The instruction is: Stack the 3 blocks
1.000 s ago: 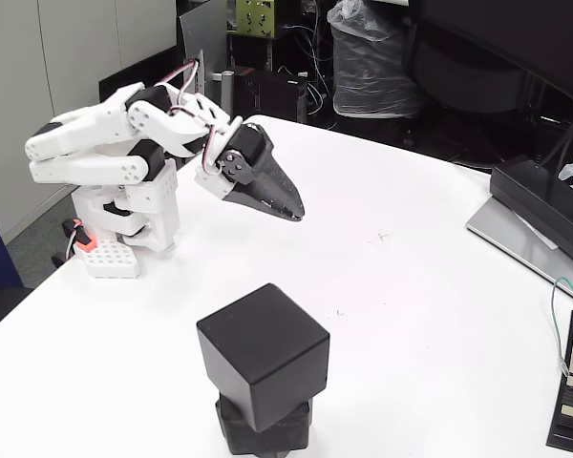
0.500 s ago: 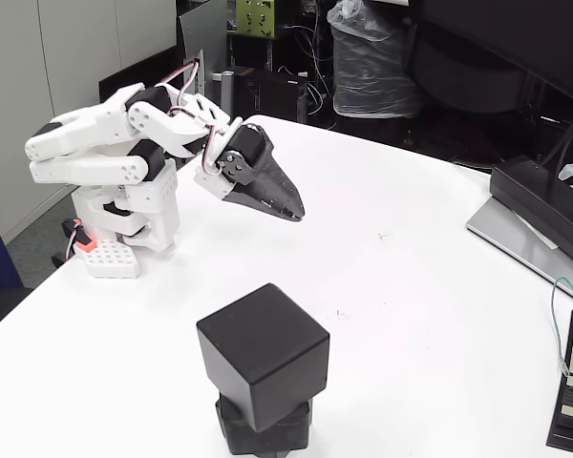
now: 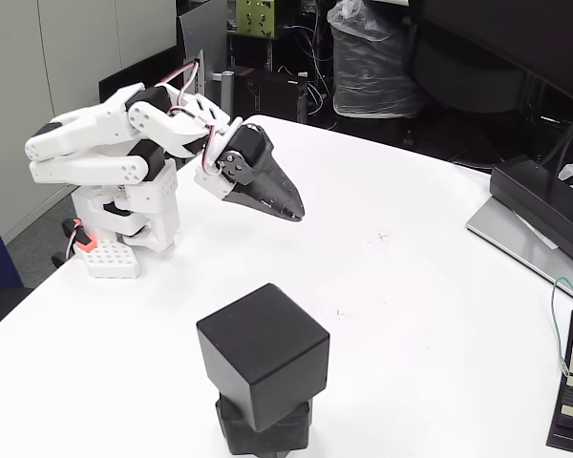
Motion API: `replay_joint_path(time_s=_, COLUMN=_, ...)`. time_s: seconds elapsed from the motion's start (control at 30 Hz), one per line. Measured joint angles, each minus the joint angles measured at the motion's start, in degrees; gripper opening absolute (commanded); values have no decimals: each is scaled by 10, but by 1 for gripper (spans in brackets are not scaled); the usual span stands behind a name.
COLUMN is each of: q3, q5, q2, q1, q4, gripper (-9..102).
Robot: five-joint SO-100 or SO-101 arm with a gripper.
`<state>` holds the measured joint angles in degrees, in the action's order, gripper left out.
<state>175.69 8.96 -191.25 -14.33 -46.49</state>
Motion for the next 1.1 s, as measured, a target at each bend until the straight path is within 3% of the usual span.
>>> replay_joint_path(time_s=0.43, q3=0, q5=0, q2=0, q1=76, q4=0, gripper=-1)
replay_joint_path(time_s=1.1, q3=0, q5=0, q2=0, q1=83, q4=0, gripper=-1)
